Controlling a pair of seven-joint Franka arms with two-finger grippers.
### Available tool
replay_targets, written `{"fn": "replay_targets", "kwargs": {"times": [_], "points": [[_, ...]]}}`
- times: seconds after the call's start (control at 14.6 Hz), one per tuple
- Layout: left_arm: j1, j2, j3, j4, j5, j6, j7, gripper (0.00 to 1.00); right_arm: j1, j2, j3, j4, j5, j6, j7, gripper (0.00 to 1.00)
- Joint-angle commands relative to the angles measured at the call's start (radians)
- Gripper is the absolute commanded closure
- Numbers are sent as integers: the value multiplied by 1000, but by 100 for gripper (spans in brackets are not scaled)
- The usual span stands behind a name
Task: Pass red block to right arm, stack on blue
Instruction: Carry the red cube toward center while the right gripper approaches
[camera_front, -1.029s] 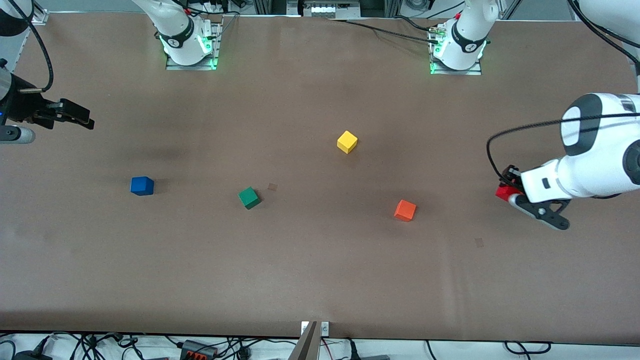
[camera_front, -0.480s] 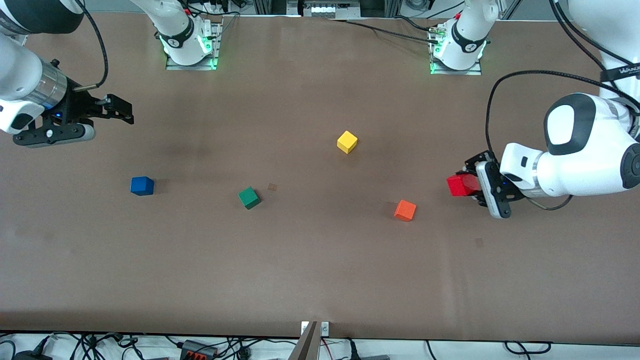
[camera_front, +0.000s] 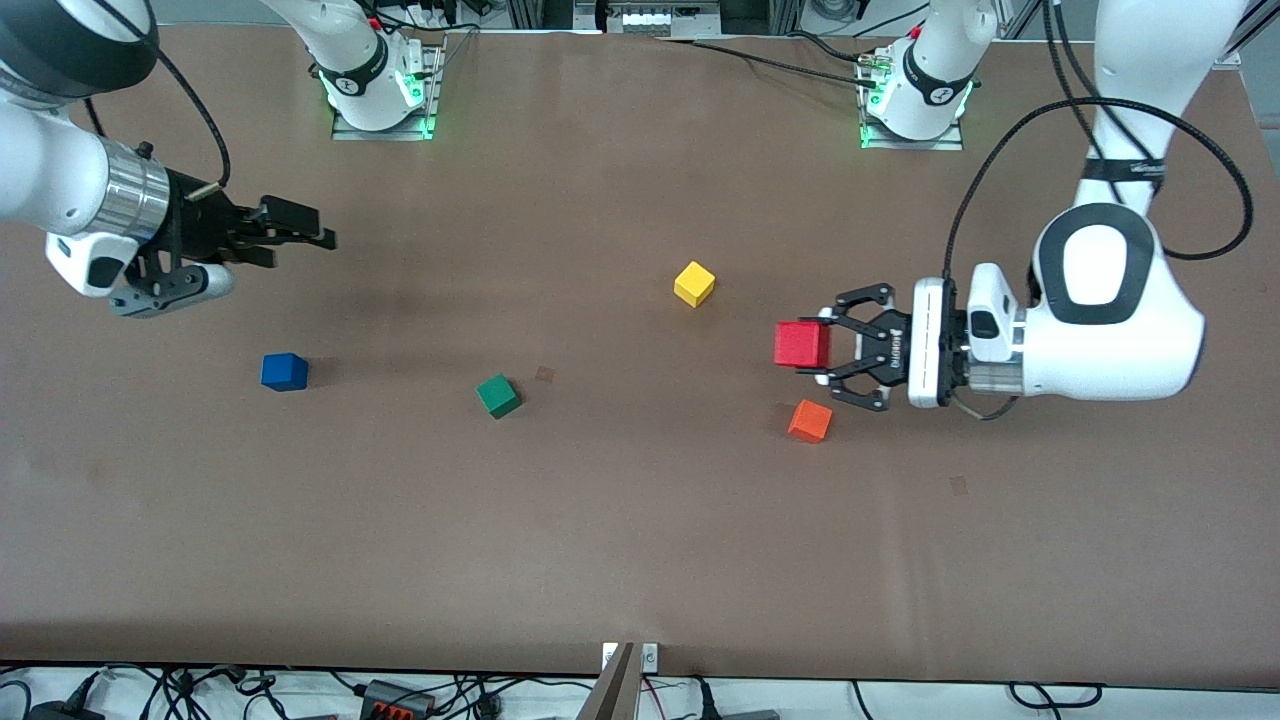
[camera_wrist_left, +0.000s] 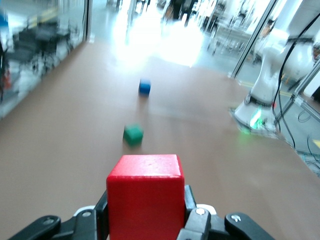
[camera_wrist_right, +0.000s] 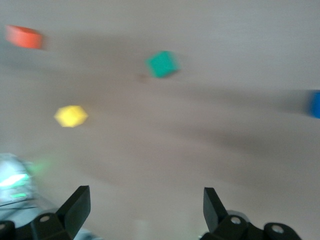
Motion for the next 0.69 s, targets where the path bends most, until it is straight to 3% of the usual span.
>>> {"fn": "replay_targets", "kwargs": {"times": [0.0, 0.27, 0.62], "points": [[-33, 6, 2, -14, -148, 12, 141, 96, -7, 68, -4, 26, 246, 33, -25, 0], [-113, 5, 2, -81, -414, 68, 321, 98, 3, 150, -1, 26, 575, 83, -88, 0], [-286, 6, 2, -92, -612, 321, 353, 99, 9, 216, 3, 26, 834, 85, -152, 0]]}}
